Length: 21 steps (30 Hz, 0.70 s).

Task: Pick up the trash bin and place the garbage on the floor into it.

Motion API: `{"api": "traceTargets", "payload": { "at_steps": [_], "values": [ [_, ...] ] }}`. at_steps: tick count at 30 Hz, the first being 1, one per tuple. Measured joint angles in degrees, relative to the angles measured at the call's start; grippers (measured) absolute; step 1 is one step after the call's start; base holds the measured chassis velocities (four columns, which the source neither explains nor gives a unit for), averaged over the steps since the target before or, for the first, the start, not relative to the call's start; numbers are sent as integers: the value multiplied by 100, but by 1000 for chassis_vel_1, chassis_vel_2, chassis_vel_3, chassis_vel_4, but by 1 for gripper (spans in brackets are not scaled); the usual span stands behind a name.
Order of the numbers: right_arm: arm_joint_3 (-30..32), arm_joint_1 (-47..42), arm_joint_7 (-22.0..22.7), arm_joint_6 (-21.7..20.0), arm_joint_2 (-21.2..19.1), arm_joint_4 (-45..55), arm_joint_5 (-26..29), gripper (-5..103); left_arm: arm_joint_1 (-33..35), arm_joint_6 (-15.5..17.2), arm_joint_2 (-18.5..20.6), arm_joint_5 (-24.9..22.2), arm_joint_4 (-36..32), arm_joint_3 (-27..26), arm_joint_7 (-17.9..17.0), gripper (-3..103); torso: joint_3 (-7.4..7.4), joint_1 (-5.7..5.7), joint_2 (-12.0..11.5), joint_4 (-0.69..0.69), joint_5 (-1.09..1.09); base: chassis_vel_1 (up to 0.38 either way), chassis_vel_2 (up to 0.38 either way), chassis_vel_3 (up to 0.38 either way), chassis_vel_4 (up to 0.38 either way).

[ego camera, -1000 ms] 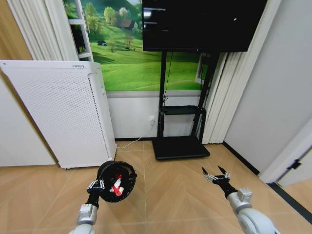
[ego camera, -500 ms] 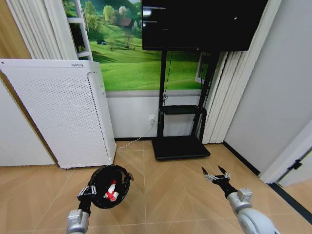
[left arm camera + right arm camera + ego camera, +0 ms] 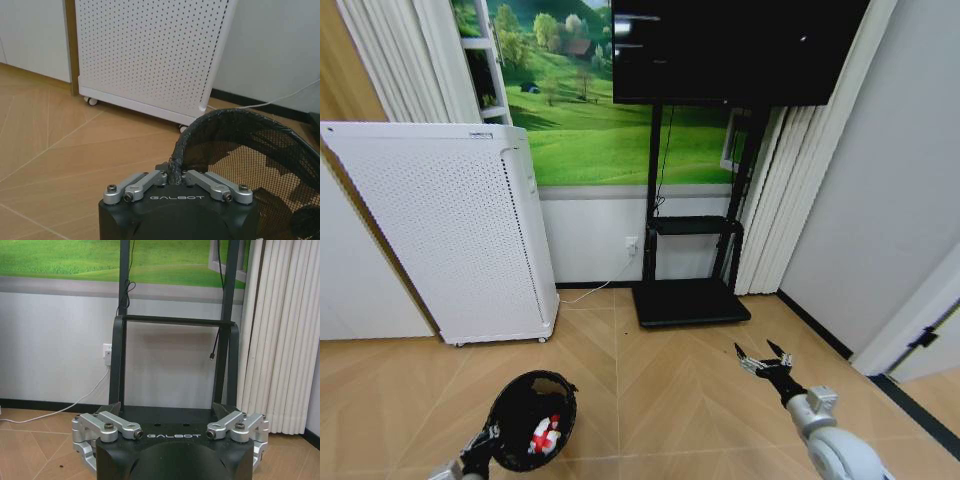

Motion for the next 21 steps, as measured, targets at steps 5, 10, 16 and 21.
{"api": "traceTargets", "payload": {
  "at_steps": [5, 10, 16, 21],
  "values": [
    [0, 0, 0, 0, 0, 0, 0, 100, 63, -1, 1, 151, 119, -3, -163, 4, 0, 0, 0, 0, 0, 0, 0, 0, 0],
    [0, 0, 0, 0, 0, 0, 0, 100, 69, -11, 3, 206, 280, -25, -257, 4, 0, 0, 0, 0, 1, 0, 0, 0, 0],
    [0, 0, 0, 0, 0, 0, 0, 100, 71, -73, -23, 274, 429, -48, -255, 4, 0, 0, 0, 0, 1, 0, 0, 0, 0],
    [0, 0, 0, 0, 0, 0, 0, 100, 151, -34, -18, 179, 334, -73, -283, 6, 0, 0, 0, 0, -1, 0, 0, 0, 0]
  ]
}}
